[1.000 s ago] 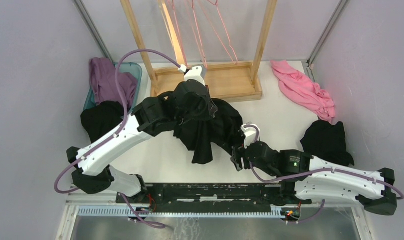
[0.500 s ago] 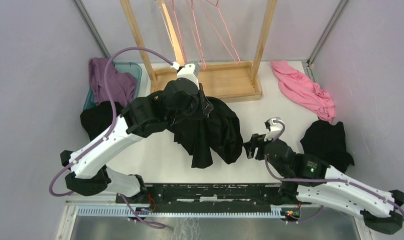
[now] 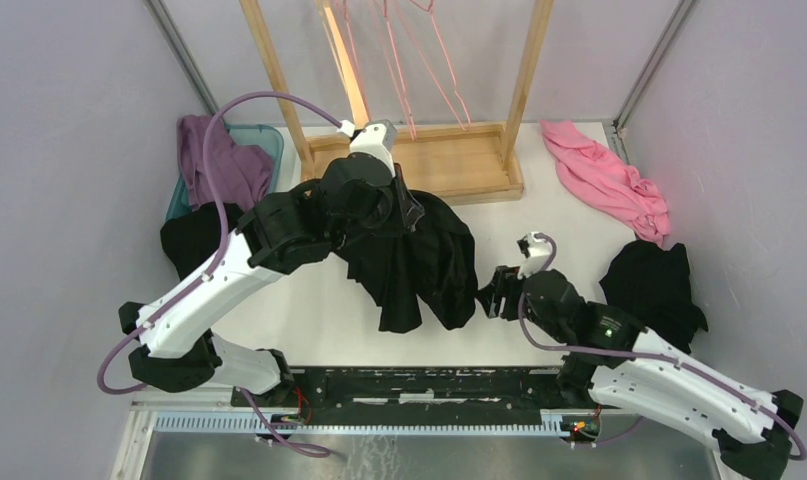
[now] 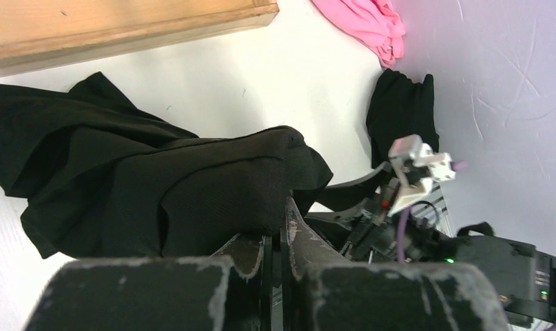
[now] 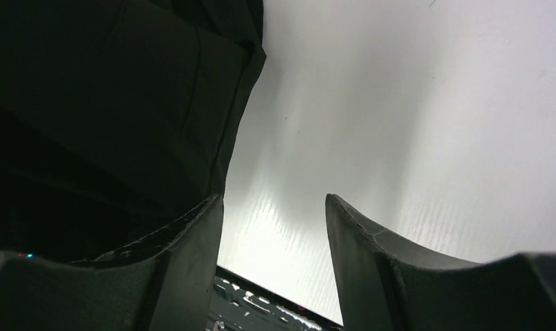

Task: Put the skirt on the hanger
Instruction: Flatten out the skirt at the center of the board.

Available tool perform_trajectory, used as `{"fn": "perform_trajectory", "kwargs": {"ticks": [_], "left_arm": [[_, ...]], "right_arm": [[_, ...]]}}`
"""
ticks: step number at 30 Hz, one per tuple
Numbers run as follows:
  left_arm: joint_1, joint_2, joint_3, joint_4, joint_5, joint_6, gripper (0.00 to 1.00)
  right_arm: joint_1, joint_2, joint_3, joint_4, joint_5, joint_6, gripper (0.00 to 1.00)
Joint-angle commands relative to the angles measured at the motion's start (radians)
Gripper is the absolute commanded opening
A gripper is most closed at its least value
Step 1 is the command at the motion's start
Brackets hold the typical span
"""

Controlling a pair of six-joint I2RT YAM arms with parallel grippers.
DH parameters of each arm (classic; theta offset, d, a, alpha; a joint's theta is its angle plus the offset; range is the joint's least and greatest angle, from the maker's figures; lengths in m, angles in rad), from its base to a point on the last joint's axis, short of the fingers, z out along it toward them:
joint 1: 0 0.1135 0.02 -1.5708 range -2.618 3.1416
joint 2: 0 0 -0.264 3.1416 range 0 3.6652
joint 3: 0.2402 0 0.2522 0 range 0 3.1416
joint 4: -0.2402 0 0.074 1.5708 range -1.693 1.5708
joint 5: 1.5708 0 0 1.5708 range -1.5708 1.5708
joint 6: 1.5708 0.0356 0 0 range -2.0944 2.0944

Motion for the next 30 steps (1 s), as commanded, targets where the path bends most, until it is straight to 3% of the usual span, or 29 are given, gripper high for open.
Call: {"fn": "perform_trajectory", "kwargs": {"ticks": [1,8,21,28,30], "left_arm": [[0.014,-0.017,0.046,0.043,-0.008,0.047,0.03],[0.034,-0.013,0.035,0.057,0.003,0.056,0.03],[0.064,-0.011,0.017,0.087,0.045,0.064,0.03],[0.070,-0.011,0.037,0.088,0.052,0.066,0.03],[0.073,-0.014,0.039,0.089,0.052,0.066,0.03]], "right_arm": [[-0.002,-0.109,0.052,-0.086,0.062,0.007,0.62],[-0.003,-0.011,0.051,0.013,-0.112,-0.018,0.62],[-0.003,0.080,0.015,0.123,-0.165,-0.002,0.62],[-0.002,0.160,-0.032,0.227,-0.191,0.028,0.50],[-0.001,0.180,-0.027,0.241,-0.200,0.027,0.39]]}}
